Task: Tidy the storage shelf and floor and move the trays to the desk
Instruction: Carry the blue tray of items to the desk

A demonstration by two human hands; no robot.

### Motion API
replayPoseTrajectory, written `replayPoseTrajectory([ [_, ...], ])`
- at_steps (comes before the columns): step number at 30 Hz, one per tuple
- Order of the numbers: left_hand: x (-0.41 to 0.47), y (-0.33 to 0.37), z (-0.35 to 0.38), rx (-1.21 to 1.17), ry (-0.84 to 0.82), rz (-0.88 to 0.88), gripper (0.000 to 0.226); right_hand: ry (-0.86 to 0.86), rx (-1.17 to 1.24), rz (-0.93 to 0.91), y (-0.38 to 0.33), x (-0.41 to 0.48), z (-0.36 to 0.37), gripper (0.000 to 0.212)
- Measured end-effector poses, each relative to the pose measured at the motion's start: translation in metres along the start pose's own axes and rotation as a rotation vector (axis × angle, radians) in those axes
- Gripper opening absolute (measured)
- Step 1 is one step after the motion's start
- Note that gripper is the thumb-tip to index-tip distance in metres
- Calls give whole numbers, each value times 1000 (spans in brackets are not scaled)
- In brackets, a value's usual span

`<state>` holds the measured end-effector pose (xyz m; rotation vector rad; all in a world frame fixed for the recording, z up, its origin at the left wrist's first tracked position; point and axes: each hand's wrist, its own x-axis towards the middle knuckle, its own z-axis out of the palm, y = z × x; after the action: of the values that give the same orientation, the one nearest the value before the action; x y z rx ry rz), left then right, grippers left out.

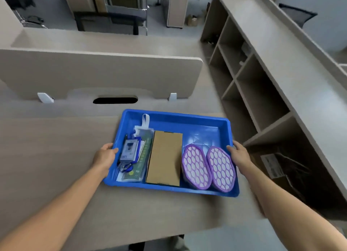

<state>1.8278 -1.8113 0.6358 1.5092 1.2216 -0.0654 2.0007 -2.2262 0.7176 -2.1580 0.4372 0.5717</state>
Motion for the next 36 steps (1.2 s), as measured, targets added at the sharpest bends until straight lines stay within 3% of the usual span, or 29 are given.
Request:
replayPoseTrajectory([
  [6,-2,15,52,-72,132,-42,27,-116,-69,-24,-27,103,0,41],
  [13,-8,18,62,3,169,-10,31,-178,7,-13,-16,126,-4,31],
  [22,-61,-23,63,-41,202,11,43,-16,196,-44,61,80,-13,18],
  [25,-61,-29,69,-124,213,-5,44,69,183,-43,81,64,-1,28],
  [30,-41,-22,75,-166,224,-1,43,158,215,-33,80,59,18,42],
  [36,-27,-18,75,-140,187,21,36,195,129,-72,77,67,22,33],
])
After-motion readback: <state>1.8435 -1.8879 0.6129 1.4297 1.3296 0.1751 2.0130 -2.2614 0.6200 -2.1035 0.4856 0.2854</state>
